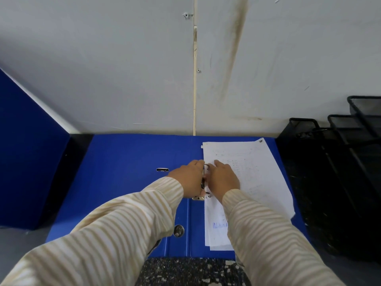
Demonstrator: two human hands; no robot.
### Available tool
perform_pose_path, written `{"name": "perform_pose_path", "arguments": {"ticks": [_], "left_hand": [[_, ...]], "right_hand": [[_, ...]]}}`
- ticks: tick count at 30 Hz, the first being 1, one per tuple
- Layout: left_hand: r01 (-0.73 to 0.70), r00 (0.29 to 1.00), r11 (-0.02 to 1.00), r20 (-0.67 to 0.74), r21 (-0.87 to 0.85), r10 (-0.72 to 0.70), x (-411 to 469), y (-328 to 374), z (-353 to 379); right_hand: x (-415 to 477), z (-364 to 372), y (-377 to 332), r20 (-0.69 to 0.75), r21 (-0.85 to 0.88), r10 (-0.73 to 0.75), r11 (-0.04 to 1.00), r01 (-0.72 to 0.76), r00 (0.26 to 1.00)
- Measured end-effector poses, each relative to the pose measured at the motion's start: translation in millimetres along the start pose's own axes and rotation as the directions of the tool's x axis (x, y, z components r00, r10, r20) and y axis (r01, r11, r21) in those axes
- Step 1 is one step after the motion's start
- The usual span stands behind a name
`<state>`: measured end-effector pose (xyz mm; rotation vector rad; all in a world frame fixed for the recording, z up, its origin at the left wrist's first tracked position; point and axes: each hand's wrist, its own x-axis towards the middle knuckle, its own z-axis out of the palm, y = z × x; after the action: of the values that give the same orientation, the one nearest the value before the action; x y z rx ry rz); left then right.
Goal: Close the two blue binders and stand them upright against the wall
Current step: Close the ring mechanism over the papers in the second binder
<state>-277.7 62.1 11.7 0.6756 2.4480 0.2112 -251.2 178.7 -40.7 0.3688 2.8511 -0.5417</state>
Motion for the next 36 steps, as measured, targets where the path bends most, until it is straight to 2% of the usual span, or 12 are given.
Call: {"name": "perform_pose_path", "arguments": {"ticks": [3, 7, 11, 12, 16, 18, 21, 25, 30, 36], "left_hand": [[0.014, 1.000, 1.000, -0.013, -0.012, -0.015, -3, 1, 1], [0.019, 1.000, 0.999, -0.005, -0.032, -0.019, -5, 1, -1], [0.024, 1.000, 0.999, 0.001, -0.026, -0.024, -5, 3, -3], [0.025, 1.000, 0.999, 0.001, -0.025, -0.025, -4, 3, -3], [0.029, 1.000, 1.000, -0.010, -0.014, -0.029, -4, 4, -1], [0.028, 0.999, 1.000, -0.019, 0.000, -0.028, -4, 3, 0], [0.018, 1.000, 1.000, -0.024, 0.012, -0.018, -2, 1, 0], [0.001, 1.000, 0.999, 0.005, -0.038, -0.001, 3, -3, 0], [0.030, 0.999, 0.998, -0.013, 0.049, -0.029, 9, -1, 3], [0.029, 0.999, 0.999, -0.012, -0.022, -0.029, 1, -3, 6]], "right_hand": [[-6, 5, 7, 0.039, 0.007, -0.100, 0.995, 0.100, 0.994], [-31, 13, 24, 0.173, 0.086, -0.198, 0.979, 0.185, 0.965], [-45, 25, 34, 0.197, -0.036, -0.243, 0.966, 0.255, 0.950], [-46, 26, 34, 0.181, -0.042, -0.244, 0.966, 0.256, 0.953], [-50, 22, 28, 0.097, 0.132, -0.221, 0.969, 0.207, 0.970], [-49, 25, 29, 0.097, 0.093, -0.221, 0.973, 0.212, 0.970], [-46, 33, 30, 0.125, -0.075, -0.233, 0.967, 0.243, 0.964], [-45, 31, 26, 0.122, -0.101, -0.217, 0.968, 0.229, 0.969], [-47, 29, 26, 0.139, -0.098, -0.204, 0.971, 0.218, 0.969], [-54, 29, 24, 0.126, -0.136, -0.150, 0.977, 0.167, 0.981]]}}
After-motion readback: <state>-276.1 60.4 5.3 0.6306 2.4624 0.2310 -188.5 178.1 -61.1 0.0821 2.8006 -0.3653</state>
